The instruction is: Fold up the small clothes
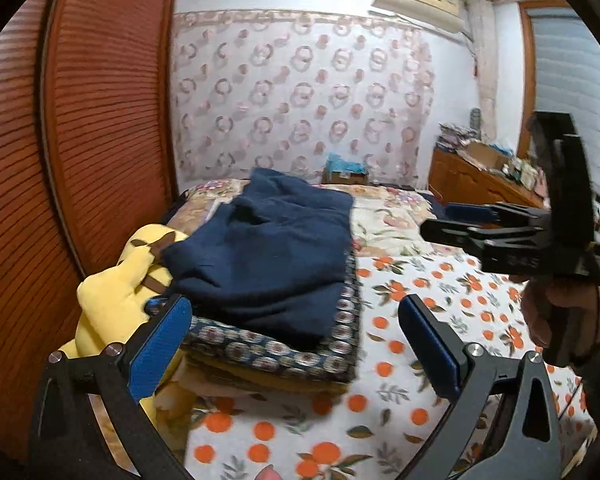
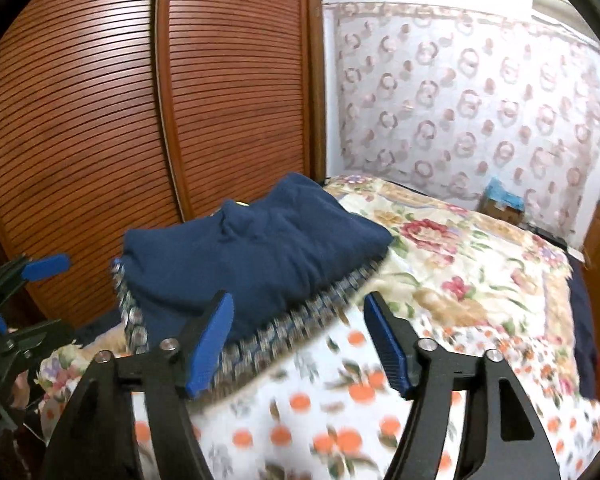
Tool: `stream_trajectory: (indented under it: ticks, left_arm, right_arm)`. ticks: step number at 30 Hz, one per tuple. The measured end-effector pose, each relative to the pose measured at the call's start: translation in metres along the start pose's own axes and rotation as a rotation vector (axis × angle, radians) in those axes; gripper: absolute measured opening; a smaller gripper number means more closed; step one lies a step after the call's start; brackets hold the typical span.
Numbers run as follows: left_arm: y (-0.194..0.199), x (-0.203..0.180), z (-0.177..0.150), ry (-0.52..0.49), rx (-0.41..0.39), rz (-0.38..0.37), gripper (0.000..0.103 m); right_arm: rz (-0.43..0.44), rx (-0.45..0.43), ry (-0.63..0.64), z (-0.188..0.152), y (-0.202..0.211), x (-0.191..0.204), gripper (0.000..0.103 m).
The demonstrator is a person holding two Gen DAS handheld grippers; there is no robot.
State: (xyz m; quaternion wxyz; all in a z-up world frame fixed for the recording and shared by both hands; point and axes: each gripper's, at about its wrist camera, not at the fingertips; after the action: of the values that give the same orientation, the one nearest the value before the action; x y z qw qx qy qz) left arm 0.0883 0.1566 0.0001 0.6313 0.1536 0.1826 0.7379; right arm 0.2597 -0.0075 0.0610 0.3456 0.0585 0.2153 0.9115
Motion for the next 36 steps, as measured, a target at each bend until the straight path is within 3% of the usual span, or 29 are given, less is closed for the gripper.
stream_trajectory:
  ticks: [6,16,26,36]
  left_arm:
    - [0.011,-0.034,-0.006,-0.023,0.003,-0.065,0.103]
    - [0.038,-0.087,-0.013,-0.042,-0.01,-0.122,0.103]
    - [0.076,-0.112,0.007,-0.059,-0.065,-0.152,0.103]
    - [0.085,-0.118,0.011,-0.073,-0.079,-0.129,0.103]
  right_arm:
    - [-0.064,-0.036,-0.053,-0.034,0.058,0.013,0.085]
    - [-0.228,-0.08,-0.138,-0.084,0.141,0.042,0.085]
    - [-0.346,-0.181,-0.213,-0.102,0.225,0.077,0.085]
    - [-0.406,-0.21,-0.228,-0.118,0.234,0.105,0.085]
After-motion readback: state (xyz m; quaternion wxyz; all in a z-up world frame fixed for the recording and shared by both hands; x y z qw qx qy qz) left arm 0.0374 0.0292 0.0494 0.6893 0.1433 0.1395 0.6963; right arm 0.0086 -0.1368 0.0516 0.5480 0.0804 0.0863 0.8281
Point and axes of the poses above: each gripper's, at about its wrist camera, not at the fingertips, and y roughly against the way its jaws point, x to its left, z to its top, and after that the axes turned 3 degrees about z, right-handed
